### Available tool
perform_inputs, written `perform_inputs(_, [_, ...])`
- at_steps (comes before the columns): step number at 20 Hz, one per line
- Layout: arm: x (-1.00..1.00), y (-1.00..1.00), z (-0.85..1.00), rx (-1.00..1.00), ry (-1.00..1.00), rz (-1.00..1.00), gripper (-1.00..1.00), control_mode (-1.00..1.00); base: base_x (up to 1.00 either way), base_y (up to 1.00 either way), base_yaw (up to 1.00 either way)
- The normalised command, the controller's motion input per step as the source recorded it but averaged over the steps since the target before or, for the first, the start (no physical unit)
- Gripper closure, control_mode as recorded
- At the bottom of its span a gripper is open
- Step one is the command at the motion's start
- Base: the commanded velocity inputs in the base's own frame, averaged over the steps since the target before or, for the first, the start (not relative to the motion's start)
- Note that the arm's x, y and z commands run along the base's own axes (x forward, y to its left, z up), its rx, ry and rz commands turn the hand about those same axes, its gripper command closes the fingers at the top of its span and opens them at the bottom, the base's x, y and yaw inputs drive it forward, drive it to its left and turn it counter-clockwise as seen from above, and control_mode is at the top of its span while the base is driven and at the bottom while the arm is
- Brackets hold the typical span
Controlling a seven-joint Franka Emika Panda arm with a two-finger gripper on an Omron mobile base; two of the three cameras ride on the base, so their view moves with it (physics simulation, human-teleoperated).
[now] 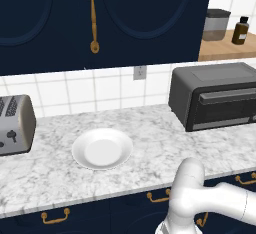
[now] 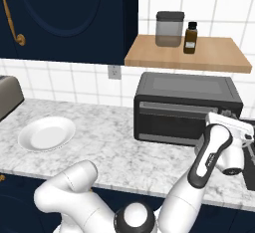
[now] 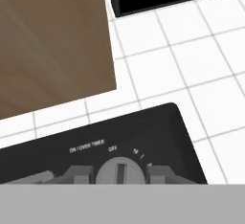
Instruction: Pick up the kebab skewer and baguette bread, and place them inside the toaster oven. Close the toaster oven door and start by setting the timer.
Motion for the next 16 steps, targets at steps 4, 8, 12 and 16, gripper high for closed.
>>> perform_inputs(4, [0.01,0.07,0.21,0.17,0.00,0.00,1.00,-1.00,0.00,0.00,0.00])
perform_inputs(8, [0.02,0.09,0.22,0.17,0.00,0.00,1.00,-1.00,0.00,0.00,0.00])
perform_inputs(12, [0.03,0.16,0.26,0.20,0.00,0.00,1.00,-1.00,0.00,0.00,0.00])
perform_inputs(16, [0.08,0.14,0.28,0.22,0.00,0.00,1.00,-1.00,0.00,0.00,0.00])
